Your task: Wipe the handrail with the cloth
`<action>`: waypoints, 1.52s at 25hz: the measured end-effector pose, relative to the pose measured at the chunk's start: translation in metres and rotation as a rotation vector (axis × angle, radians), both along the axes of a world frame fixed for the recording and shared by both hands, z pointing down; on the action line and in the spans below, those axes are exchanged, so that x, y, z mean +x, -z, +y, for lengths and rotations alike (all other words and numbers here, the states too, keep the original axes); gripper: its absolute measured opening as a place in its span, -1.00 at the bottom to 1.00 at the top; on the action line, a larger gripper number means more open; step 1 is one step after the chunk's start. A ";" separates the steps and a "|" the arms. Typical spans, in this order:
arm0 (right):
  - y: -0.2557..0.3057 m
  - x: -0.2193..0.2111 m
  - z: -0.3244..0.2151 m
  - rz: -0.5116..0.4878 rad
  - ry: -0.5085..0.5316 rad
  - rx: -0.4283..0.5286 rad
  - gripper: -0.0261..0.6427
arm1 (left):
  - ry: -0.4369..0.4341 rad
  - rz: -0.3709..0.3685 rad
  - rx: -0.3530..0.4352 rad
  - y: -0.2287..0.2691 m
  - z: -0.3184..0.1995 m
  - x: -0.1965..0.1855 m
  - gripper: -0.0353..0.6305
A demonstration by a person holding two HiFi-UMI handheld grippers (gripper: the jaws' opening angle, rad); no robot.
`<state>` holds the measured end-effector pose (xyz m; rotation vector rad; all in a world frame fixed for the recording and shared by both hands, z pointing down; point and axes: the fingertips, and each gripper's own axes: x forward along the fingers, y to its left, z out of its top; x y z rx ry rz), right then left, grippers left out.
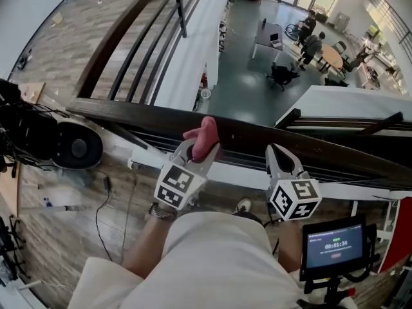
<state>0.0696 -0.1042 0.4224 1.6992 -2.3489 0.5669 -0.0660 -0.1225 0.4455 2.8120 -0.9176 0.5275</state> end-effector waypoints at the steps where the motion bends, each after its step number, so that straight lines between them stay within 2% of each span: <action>1: 0.000 0.000 0.000 0.000 -0.001 -0.001 -0.91 | 0.002 0.003 0.008 0.003 -0.001 0.000 -0.79; 10: -0.002 0.008 0.001 0.001 -0.019 0.003 -0.91 | 0.033 0.003 0.097 0.026 -0.028 -0.001 -0.79; 20: -0.003 0.011 0.003 0.003 -0.040 0.002 -0.91 | 0.054 -0.036 0.073 0.023 -0.037 -0.004 -0.79; 24: -0.002 0.011 0.003 0.003 -0.035 0.012 -0.91 | 0.075 -0.079 0.049 0.021 -0.039 -0.004 -0.79; 38: 0.002 0.018 0.007 -0.010 -0.030 0.034 -0.91 | 0.118 -0.150 0.041 0.016 -0.043 -0.008 -0.79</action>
